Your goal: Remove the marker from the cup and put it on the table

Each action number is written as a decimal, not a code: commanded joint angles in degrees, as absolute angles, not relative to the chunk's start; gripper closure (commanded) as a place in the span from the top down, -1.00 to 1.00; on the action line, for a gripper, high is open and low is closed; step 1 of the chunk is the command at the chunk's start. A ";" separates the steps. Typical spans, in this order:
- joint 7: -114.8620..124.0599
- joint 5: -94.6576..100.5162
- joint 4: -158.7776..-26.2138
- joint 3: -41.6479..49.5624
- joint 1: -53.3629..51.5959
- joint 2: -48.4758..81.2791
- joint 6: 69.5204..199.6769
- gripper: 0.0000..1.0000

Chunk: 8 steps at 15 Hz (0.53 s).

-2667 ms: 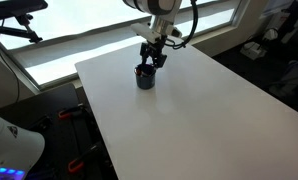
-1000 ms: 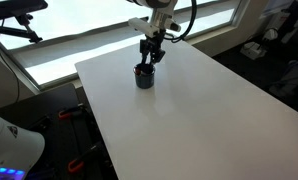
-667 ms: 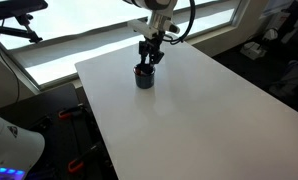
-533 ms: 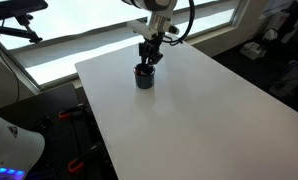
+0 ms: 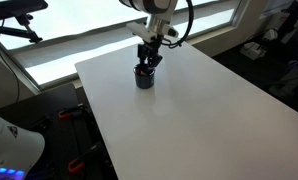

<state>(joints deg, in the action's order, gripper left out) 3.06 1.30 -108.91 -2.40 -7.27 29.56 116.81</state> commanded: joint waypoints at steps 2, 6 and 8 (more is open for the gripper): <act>5.27 2.21 -111.53 -2.20 -7.46 27.56 117.62 0.25; 5.80 2.19 -111.70 -2.16 -7.44 27.55 117.52 0.05; 5.87 2.24 -111.74 -2.12 -7.45 27.57 117.54 -0.10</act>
